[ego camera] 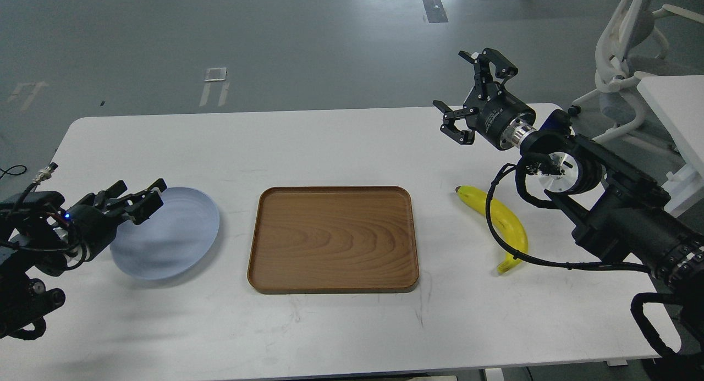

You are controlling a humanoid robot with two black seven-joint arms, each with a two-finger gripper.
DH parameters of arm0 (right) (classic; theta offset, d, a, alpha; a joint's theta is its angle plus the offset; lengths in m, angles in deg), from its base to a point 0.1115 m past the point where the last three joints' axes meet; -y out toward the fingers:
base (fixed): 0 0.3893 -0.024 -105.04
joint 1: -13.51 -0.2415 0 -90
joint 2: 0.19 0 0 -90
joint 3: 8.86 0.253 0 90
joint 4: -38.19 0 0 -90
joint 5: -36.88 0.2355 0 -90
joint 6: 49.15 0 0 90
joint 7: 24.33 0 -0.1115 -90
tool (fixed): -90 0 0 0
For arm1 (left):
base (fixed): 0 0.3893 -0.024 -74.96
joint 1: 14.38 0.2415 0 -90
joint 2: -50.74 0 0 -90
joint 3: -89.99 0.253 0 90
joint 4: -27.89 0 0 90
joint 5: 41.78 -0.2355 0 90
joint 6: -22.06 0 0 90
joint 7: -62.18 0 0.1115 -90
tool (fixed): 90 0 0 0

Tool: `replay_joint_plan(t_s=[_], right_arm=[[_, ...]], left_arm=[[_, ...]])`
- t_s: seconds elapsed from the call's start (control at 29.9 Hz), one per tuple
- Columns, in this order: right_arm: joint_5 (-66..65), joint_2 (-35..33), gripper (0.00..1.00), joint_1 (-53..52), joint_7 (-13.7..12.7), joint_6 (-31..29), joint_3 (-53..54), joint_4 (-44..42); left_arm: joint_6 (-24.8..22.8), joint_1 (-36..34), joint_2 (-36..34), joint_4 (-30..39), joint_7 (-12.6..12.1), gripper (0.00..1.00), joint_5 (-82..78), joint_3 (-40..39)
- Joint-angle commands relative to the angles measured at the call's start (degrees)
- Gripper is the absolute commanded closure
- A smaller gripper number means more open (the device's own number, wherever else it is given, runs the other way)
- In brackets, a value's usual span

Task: Place banana on plate with both arms
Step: 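Lower the left gripper to the rim of the light blue plate, then close the left gripper on the plate rim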

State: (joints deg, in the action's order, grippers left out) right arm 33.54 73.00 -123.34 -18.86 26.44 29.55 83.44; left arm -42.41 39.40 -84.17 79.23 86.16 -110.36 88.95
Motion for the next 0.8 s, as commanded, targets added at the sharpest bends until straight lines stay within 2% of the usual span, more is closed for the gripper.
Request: replay_joint_plan(t_s=[0.0, 0.1, 0.4, 0.47, 0.67, 0.77], right_arm=[[0.0, -0.1, 0.00, 0.0, 0.0, 0.1, 0.0, 0.0], [0.0, -0.1, 0.00, 0.0, 0.0, 0.1, 0.0, -0.1], [0.0, 0.0, 0.00, 0.1, 0.0, 0.1, 0.0, -0.1], [0.0, -0.1, 0.00, 0.1, 0.1, 0.1, -0.1, -0.1], [0.0, -0.1, 0.00, 0.4, 0.0, 0.1, 0.0, -0.1], [0.0, -0.2, 0.00, 0.4, 0.0, 0.1, 0.0, -0.1]], left_arm=[[-0.1, 1.6, -1.0, -4.0, 2.8, 0.03, -0.1, 0.2], [-0.1, 3.6, -0.8, -6.8, 4.0, 0.03, 0.0, 0.2], [-0.1, 7.0, -0.4, -8.3, 4.0, 0.04, 0.6, 0.2], [-0.1, 7.0, -0.1, -8.3, 4.0, 0.08, 0.6, 0.2], [-0.3, 7.1, 1.4, -8.5, 4.0, 0.12, 0.6, 0.2], [-0.4, 7.1, 1.9, -8.7, 4.0, 0.18, 0.6, 0.2]])
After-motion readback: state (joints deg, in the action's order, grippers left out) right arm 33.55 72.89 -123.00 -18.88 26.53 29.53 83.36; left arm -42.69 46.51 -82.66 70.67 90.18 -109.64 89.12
